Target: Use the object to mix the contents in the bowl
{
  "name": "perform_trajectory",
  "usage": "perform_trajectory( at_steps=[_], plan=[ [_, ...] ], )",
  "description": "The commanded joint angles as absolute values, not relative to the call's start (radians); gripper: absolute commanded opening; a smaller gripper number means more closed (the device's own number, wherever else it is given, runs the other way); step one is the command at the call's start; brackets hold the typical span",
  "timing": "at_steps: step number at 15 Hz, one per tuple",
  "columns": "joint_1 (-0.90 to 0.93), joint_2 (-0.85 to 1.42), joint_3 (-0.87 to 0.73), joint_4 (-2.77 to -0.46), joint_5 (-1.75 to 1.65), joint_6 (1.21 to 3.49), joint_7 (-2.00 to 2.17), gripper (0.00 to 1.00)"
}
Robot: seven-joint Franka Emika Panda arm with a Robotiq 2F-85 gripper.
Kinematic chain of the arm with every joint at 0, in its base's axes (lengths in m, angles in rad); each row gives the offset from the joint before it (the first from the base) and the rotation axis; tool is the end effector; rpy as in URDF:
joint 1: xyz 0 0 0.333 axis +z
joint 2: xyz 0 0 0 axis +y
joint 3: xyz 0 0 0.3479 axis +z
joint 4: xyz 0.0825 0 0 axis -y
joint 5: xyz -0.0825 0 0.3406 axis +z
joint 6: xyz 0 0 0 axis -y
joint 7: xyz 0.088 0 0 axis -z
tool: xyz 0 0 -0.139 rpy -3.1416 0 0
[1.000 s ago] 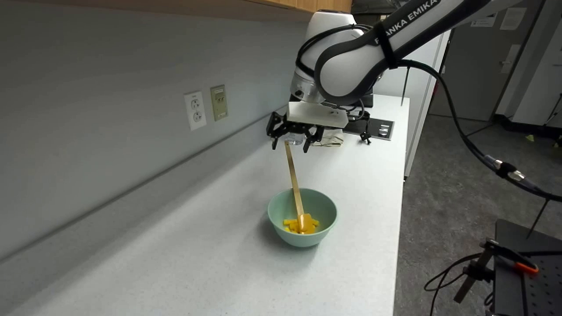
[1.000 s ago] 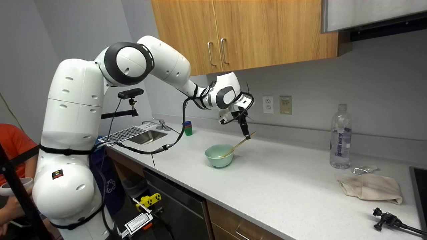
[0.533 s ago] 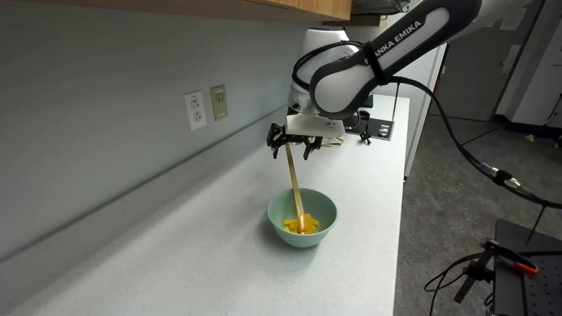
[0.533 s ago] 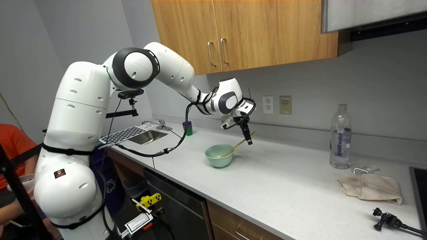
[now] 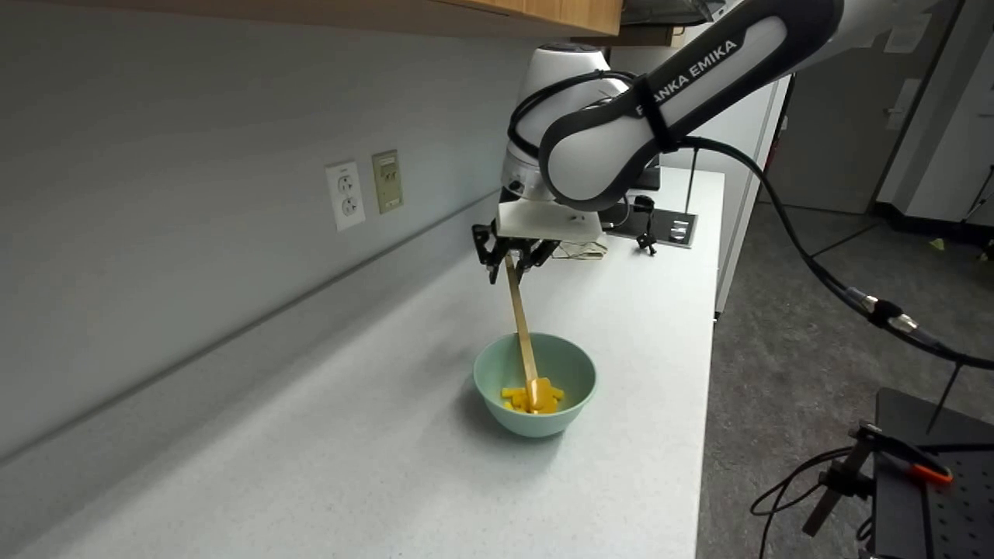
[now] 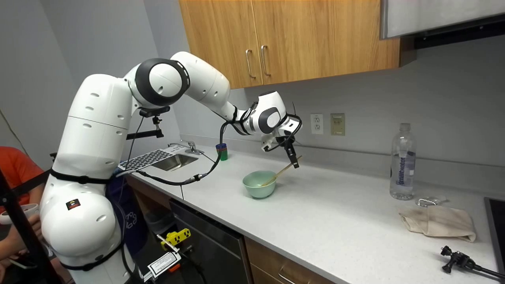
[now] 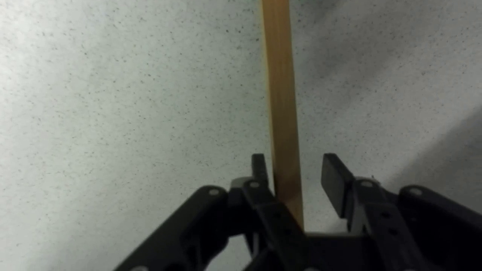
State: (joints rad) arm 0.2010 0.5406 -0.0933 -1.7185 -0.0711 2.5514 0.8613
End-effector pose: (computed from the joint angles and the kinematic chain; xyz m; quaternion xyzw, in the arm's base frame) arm 0.6846 0.0827 0.3298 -0.9316 0.3295 -0.1510 0.0268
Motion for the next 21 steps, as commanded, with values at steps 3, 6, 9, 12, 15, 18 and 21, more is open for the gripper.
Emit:
perform_trajectory(
  at_steps=[3, 6, 9, 12, 15, 18, 21],
  plan=[
    [0.242, 0.533, -0.139, -1.712, -0.122, 2.559, 0.920, 0.00],
    [0.258, 0.523, -0.150, -1.721, -0.155, 2.559, 0.946, 0.04],
    [0.283, 0.502, -0.166, -1.742, -0.205, 2.574, 0.984, 0.04],
    [0.331, 0.466, -0.200, -1.775, -0.305, 2.609, 1.056, 0.04],
    [0.395, 0.433, -0.250, -1.806, -0.458, 2.661, 1.173, 0.04],
    [0.449, 0.412, -0.296, -1.818, -0.630, 2.684, 1.314, 0.04],
    [0.449, 0.391, -0.282, -1.826, -0.775, 2.665, 1.427, 0.04]
  ],
)
